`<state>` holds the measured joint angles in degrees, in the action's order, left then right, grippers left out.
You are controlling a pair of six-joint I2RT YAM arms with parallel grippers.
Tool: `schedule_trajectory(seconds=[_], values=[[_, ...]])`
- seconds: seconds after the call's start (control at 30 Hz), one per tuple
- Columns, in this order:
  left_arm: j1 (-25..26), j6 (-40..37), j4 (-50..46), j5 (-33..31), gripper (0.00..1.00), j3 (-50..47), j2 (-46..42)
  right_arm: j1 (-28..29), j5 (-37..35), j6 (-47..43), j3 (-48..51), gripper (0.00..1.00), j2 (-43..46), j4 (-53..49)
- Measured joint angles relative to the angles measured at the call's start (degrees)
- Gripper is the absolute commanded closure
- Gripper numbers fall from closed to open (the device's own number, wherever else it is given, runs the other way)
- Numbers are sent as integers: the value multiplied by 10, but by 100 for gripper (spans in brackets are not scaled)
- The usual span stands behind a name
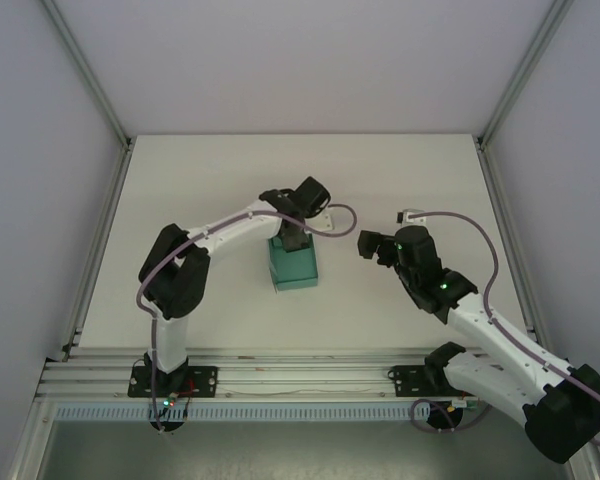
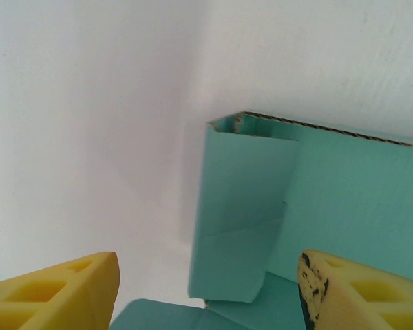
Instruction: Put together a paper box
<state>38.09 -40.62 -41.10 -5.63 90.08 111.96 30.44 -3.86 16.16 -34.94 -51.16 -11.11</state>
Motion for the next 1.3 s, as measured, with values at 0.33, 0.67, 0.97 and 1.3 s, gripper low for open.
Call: schedule_trajectory(seconds=[0.33, 0.67, 0.97, 1.3], values=[[-33, -19, -57, 41, 42, 87, 87, 0, 11, -8, 0, 0, -23, 0], [-45, -23, -87, 56, 82, 123, 141, 0, 18, -12, 0, 0, -52, 6], [-45, -21, -86, 54, 90, 123, 144, -1, 18, -14, 0, 0, -57, 9], [-52, 4, -71, 32, 91, 122, 151, -1, 18, -14, 0, 0, -60, 10]])
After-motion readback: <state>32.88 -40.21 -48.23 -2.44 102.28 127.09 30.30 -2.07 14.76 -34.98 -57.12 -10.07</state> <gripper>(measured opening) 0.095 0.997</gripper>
